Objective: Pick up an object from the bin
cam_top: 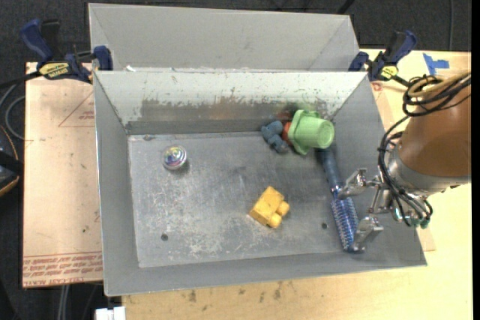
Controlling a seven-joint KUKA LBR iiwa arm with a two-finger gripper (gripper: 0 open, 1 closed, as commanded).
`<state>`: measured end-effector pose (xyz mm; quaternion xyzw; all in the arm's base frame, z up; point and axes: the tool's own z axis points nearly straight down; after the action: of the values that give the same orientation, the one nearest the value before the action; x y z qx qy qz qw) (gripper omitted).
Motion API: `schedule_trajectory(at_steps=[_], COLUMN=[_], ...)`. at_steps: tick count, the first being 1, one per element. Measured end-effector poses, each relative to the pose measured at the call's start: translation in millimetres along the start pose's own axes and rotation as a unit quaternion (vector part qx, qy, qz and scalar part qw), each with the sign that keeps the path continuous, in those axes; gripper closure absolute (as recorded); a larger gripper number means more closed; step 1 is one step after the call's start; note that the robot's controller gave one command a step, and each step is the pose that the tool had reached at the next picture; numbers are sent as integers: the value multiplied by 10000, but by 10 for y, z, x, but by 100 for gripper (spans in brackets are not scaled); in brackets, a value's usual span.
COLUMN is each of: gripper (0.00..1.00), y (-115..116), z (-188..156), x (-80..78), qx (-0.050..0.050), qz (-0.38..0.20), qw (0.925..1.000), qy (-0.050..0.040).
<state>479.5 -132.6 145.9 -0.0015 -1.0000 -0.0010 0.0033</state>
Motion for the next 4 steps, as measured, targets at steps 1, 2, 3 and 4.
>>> schedule_trajectory(at_steps=[1, 2, 3, 4], gripper=[0, 100, 100, 0], y=[-88, -57, -148, -144], z=[632, 655, -718, -670], x=[-105, -64, -230, -213], qx=[-28, -59, 29, 12], qz=[-748, -779, -772, -774], qw=[9971, 9969, 9970, 9970], qy=[-100, -29, -91, -47])
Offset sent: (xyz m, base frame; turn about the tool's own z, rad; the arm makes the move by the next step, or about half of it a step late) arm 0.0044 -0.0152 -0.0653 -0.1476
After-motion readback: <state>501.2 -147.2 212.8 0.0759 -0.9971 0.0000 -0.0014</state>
